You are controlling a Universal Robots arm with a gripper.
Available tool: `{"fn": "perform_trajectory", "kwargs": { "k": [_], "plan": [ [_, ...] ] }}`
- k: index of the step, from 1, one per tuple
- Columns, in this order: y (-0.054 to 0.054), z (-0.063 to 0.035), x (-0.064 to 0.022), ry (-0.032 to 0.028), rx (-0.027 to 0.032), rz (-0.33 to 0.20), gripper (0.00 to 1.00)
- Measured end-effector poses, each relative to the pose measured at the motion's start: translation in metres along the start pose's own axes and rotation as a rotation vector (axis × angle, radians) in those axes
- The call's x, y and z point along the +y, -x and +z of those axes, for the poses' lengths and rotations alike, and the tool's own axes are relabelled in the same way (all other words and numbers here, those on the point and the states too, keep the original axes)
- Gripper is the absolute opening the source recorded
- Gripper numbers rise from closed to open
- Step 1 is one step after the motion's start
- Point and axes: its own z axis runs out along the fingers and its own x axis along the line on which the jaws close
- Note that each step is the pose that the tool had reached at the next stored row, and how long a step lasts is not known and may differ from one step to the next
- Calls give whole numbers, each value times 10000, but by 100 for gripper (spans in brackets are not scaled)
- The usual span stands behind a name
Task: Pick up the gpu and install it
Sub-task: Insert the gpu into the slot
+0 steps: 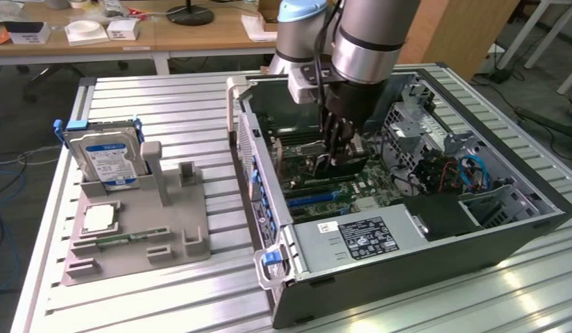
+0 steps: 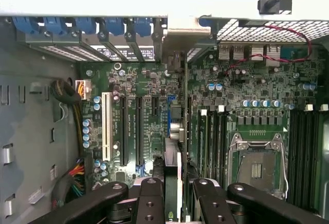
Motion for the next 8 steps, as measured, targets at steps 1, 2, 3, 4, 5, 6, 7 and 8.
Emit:
{"fn": "perform_trajectory", "kwargs": {
  "k": [1, 2, 3, 4, 5, 6, 7, 8],
  "plan": [
    [-1, 3, 2, 0, 1, 0, 27],
    [-3, 6, 3, 1, 2, -1, 27],
    [-6, 9, 3, 2, 4, -1, 27],
    [-10, 13, 3, 1, 3, -1, 27],
    [-13, 17, 3, 0, 3, 0, 27],
    [-16, 20, 3, -1, 3, 1, 27],
    [-18, 23, 4, -1, 5, 1, 27],
    [-20, 25, 4, 1, 8, 1, 27]
  ]
}}
